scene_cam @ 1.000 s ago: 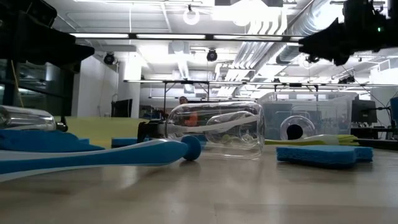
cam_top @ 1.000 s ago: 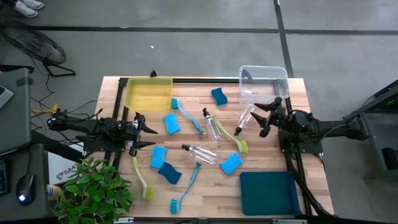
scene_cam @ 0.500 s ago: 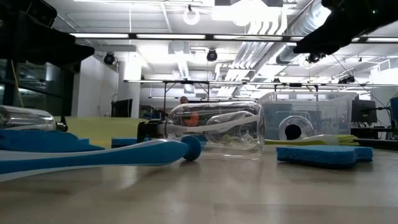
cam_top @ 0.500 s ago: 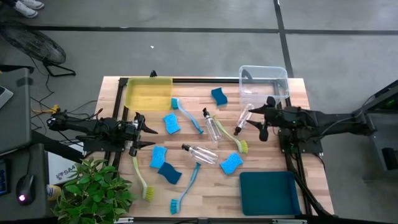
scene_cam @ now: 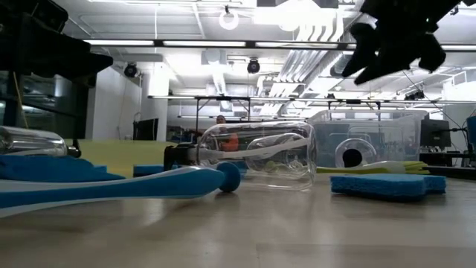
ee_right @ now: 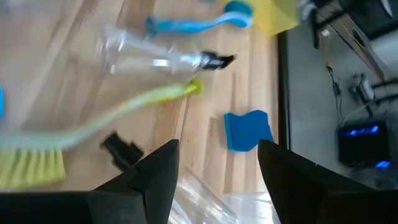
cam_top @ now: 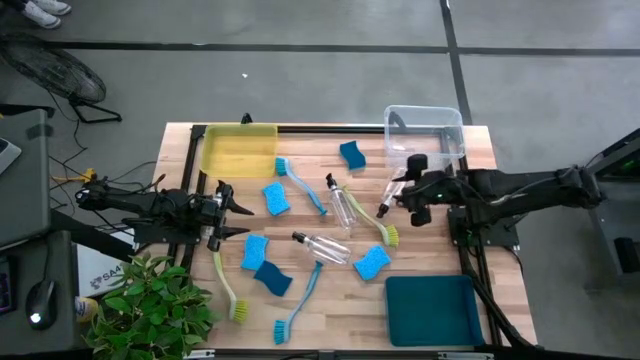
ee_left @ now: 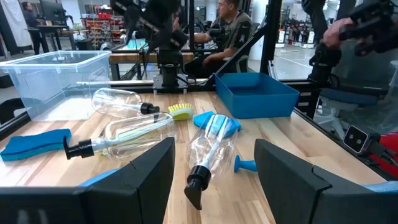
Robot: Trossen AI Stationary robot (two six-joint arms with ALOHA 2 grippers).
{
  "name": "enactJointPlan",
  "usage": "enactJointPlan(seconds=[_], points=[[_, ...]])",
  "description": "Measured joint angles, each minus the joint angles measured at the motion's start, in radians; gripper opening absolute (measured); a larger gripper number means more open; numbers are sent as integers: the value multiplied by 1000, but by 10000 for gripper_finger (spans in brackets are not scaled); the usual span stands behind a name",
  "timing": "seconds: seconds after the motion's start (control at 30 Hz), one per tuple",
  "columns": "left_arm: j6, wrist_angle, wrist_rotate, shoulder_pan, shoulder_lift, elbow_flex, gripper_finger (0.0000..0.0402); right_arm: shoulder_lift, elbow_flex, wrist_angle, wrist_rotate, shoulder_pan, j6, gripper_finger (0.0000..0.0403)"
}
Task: Pick & Place Kitchen Sink Supplies
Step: Put the transparent soap dispenser into the transparent bin
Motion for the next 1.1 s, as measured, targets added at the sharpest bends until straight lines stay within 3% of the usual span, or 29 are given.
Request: enactJointPlan(seconds=[0.2, 0.43, 0.8, 1.1], points=[[0, 0, 0, 0, 0, 0, 216, 132, 0, -32, 25, 0, -193, 213], [0, 0, 0, 0, 0, 0, 216, 290, 0, -69, 10, 29, -302, 214], [0, 0, 0, 0, 0, 0, 216, 456, 0, -61, 78, 93, -360, 214], [0, 0, 0, 0, 0, 0, 216, 494, 0, -27, 76, 93, -359, 214]])
